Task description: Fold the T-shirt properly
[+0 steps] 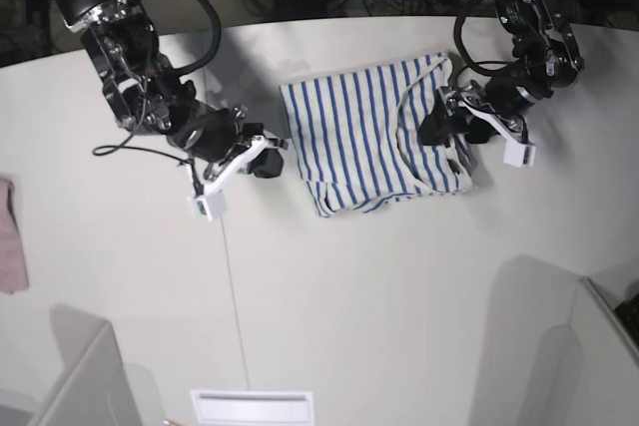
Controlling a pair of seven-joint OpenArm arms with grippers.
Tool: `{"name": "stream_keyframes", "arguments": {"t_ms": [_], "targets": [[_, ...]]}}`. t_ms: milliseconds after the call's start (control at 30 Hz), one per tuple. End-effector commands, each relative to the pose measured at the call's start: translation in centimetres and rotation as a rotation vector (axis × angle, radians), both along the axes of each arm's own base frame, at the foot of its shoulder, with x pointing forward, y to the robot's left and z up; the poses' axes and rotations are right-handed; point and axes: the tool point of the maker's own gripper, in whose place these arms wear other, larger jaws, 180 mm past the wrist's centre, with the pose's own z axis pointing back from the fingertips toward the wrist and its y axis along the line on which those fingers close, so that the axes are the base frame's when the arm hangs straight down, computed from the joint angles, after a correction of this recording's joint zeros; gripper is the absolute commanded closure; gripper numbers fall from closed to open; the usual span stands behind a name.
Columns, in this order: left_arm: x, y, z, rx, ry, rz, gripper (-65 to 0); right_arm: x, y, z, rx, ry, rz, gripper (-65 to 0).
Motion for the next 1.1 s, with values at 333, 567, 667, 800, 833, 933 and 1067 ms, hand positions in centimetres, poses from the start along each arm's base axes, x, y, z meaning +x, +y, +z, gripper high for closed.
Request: {"name": "stream_keyframes", "arguments": {"t_ms": [333, 567, 667, 800, 833, 933, 1067], "targets": [[-1.0, 0.6, -2.4, 0.270, 0.134, -0.209, -32.1, -1.3, -5.4, -0.4, 0.032, -0.029, -0.114, 0.0], [0.0, -1.6, -3.1, 0.461, 0.150, -0.514, 0.0, -3.0, -9.9, -1.6, 0.005, 0.003, -0.227, 0.0], [0.7, -2.7, -3.2, 0.587, 0.138, -0.681, 0.0, -3.8, -11.5, -2.1, -0.003, 0.021, -0.283, 0.0], [1.3, -4.9, -3.3, 0.731, 0.099, -0.898, 0.0, -5.0, -14.0, -2.7, 0.002, 0.044, -0.400, 0.0], [1.6, -5.6, -3.2, 0.758, 0.083, -0.943, 0.0, -5.3, -14.5, -2.9, 0.001, 0.050, -0.424, 0.0], [2.6, -7.8, -2.7, 0.825, 0.026, -1.051, 0.0, -6.4, -15.5, -3.3, -0.001, 0.071, -0.469, 0.0], [3.8, -10.4, -1.8, 0.924, -0.058, -1.196, 0.0, -7.7, -16.6, -3.9, -0.005, 0.097, -0.521, 0.0]]}}
